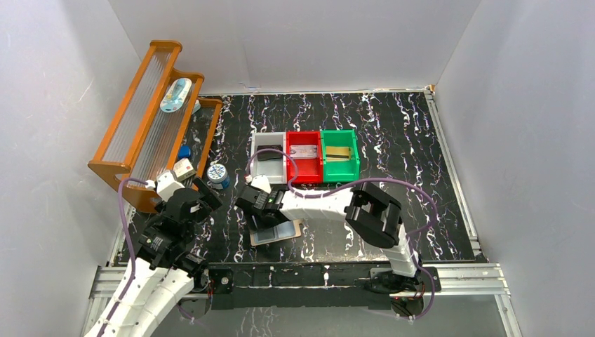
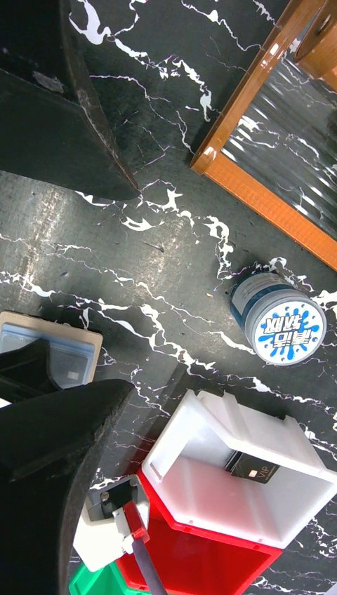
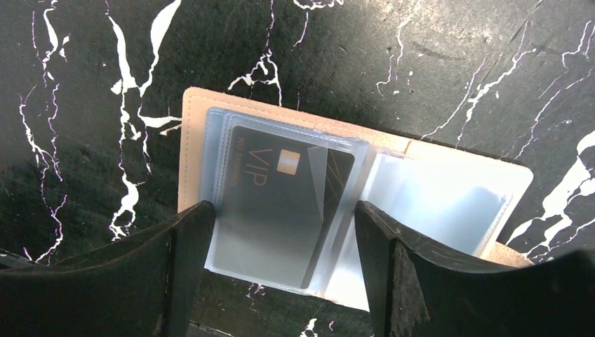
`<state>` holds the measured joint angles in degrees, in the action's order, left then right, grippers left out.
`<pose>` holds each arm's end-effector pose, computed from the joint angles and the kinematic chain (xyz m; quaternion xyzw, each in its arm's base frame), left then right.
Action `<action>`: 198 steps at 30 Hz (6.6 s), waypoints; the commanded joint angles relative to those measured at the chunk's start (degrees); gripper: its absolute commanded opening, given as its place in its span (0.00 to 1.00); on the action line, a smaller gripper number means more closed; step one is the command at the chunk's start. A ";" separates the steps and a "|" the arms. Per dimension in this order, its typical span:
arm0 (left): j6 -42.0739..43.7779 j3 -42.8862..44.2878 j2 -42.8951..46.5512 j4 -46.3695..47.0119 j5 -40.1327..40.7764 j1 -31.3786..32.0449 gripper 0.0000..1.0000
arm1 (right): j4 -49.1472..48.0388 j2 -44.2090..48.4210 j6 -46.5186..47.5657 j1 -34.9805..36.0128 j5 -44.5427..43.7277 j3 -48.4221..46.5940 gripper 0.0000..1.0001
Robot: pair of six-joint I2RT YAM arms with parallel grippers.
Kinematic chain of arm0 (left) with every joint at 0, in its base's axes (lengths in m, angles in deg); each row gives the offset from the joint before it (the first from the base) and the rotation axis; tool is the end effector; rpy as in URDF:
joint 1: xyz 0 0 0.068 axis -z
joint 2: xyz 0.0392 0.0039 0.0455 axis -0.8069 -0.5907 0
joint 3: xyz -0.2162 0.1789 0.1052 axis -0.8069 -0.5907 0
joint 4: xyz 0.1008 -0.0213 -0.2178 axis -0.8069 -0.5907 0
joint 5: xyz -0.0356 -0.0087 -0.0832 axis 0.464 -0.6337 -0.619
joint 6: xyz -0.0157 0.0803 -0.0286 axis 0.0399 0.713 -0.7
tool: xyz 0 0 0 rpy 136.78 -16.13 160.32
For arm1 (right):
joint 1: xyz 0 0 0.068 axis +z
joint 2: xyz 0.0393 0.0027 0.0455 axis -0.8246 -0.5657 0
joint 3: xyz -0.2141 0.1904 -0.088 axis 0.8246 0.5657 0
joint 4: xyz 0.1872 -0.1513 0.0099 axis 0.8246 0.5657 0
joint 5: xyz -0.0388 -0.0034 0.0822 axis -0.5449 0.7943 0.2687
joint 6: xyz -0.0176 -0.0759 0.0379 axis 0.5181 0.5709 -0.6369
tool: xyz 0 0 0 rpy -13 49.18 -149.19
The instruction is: Take the credit cards out of the card holder
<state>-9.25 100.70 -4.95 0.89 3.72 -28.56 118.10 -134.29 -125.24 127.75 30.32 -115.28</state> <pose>0.0947 -0.0013 0.2666 -0.2818 0.8037 -0.0882 0.5166 0.1574 0.4115 0.1779 -0.1921 0.9407 0.1176 0.2536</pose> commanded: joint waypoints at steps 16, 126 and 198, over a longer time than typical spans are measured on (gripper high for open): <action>4.98 -0.81 -2.63 6.58 -11.54 -0.19 0.98 | -26.67 10.82 -2.84 -7.49 18.91 22.32 0.59; 1.01 -7.93 -24.67 22.15 -32.29 9.66 0.46 | -38.64 19.03 -11.10 -15.52 35.39 30.31 0.52; 6.77 -12.48 -40.17 29.03 -42.08 9.75 0.25 | -54.04 11.53 -20.54 -15.71 38.00 39.74 0.25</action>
<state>-3.00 90.51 -42.52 30.42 -36.24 -19.42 70.76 -121.14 -144.06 111.56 66.93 -76.90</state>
